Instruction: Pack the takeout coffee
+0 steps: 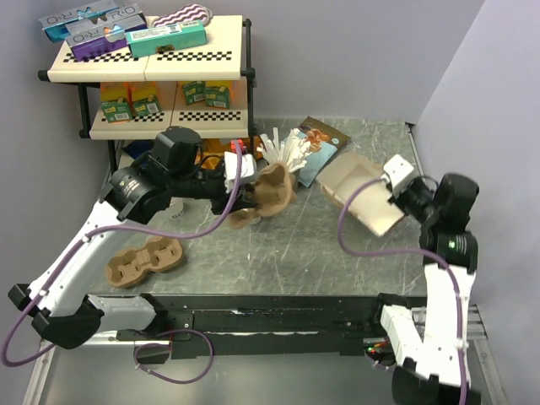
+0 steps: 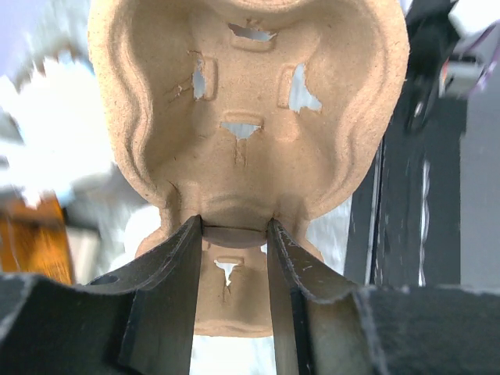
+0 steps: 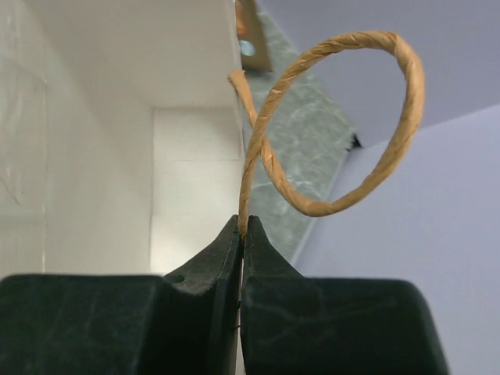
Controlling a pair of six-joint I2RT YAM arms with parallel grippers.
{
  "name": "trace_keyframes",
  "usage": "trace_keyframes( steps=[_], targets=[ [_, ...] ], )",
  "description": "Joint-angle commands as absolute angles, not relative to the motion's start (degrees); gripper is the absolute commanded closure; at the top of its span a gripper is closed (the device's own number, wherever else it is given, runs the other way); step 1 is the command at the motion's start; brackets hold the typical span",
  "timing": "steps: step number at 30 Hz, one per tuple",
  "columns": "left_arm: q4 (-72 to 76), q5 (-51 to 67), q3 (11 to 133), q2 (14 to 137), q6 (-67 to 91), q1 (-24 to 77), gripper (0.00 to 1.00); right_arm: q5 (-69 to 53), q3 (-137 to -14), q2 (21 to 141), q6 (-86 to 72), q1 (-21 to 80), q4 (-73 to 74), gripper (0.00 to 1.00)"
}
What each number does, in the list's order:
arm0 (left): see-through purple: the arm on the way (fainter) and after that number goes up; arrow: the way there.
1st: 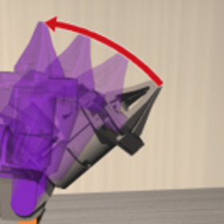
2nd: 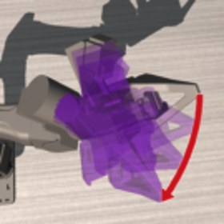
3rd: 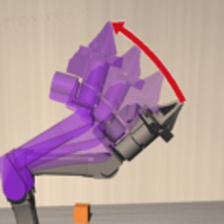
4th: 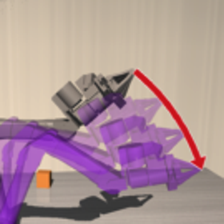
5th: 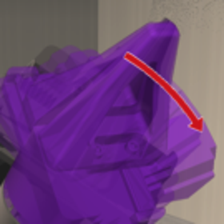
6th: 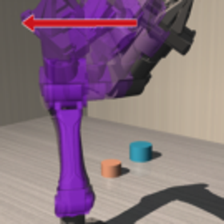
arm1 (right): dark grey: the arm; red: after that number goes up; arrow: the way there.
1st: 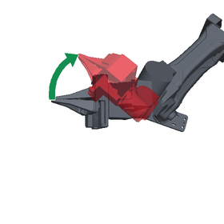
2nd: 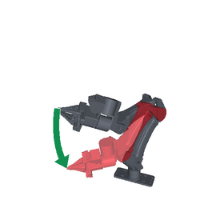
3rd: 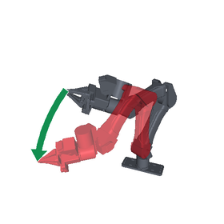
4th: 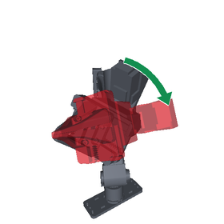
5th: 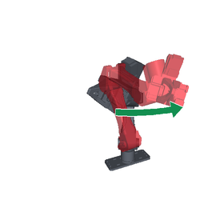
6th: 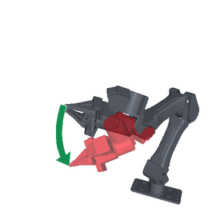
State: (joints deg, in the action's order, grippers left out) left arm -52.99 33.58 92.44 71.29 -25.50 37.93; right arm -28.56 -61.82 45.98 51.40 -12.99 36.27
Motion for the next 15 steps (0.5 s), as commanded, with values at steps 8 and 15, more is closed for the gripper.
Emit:
trace_keyframes(
  steps=[8, 15],
  targets=[
    [-24.3, 28.0, 83.3, 64.3, -22.1, 50.7, 0.99, -39.8, -58.3, 35.5, 46.7, -12.2, 44.3, 1.00],
    [-8.0, 27.7, 78.0, 65.5, -22.9, 56.1, 0.99, -41.6, -60.2, 37.4, 43.1, -12.2, 48.2, 1.00]
  ],
)
